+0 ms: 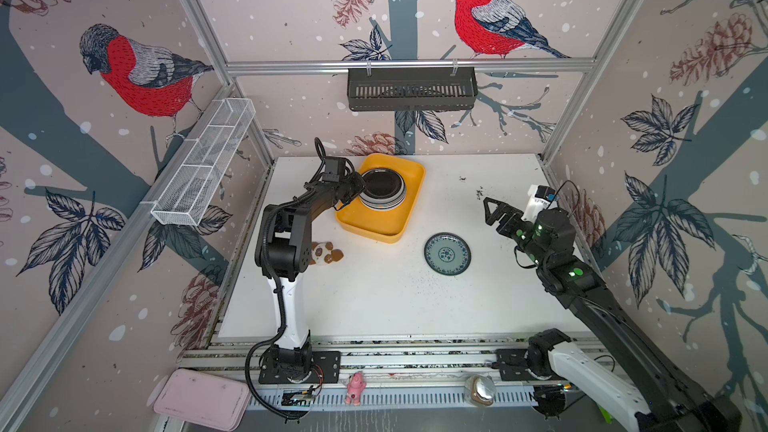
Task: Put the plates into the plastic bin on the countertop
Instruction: 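Lower the black plate flat onto the stack and open the left gripper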
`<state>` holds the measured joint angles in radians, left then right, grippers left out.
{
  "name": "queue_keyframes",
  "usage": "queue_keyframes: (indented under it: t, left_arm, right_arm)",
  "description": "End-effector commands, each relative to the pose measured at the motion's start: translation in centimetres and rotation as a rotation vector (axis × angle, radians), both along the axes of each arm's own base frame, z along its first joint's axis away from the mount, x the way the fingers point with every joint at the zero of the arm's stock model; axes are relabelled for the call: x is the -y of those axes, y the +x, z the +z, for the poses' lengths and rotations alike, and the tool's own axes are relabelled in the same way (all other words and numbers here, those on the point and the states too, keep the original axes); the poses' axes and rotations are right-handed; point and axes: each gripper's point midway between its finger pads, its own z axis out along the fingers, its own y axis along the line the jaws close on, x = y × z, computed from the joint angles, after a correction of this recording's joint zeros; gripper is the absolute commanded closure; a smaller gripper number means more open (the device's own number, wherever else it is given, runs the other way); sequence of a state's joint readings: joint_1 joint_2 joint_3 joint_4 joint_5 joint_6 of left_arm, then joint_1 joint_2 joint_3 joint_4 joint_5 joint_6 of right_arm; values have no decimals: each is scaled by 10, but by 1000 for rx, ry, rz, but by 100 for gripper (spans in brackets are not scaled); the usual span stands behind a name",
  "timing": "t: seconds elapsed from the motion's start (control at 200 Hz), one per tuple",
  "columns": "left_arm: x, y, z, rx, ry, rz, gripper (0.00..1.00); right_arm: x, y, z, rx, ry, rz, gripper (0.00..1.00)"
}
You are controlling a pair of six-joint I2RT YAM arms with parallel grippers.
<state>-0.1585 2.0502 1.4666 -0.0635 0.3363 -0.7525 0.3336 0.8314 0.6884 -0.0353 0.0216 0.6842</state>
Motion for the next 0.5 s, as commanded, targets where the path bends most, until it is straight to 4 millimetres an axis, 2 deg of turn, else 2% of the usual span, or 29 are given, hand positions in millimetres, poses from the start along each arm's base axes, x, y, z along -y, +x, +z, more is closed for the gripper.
queue_keyframes:
  t: [0.0, 0.11, 0.31, 0.49]
  left_arm:
    - [-4, -2, 13, 37, 34, -5, 35]
    - [-3, -6, 27, 81, 59, -24, 24]
    - [7, -24, 60, 194, 58, -82, 15]
    - [23, -49, 98, 326, 58, -158, 5]
  right_arm:
    - [-3, 1, 11, 37, 27, 10, 0]
    - [-2, 0, 11, 35, 33, 9, 0]
    - [-2, -1, 6, 12, 39, 2, 0]
    - [4, -3, -15, -70, 45, -39, 0]
